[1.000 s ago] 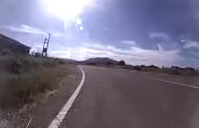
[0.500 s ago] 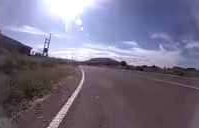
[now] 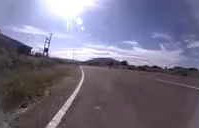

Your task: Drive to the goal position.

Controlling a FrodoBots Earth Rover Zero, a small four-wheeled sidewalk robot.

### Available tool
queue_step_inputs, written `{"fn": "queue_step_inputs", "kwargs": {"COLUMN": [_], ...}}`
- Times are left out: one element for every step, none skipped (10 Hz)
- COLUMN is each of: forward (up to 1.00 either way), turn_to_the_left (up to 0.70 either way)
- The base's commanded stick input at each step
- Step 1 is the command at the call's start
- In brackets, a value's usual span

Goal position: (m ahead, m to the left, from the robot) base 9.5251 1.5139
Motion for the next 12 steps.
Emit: {"fn": "queue_step_inputs", "kwargs": {"forward": [1.0, 1.0, 1.0, 1.0, 1.0, 1.0, 1.0, 1.0, 1.0, 1.0, 1.0, 1.0], "turn_to_the_left": [0.0, 0.0, 0.0, 0.0, 0.0, 0.0, 0.0, 0.0, 0.0, 0.0, 0.0, 0.0]}}
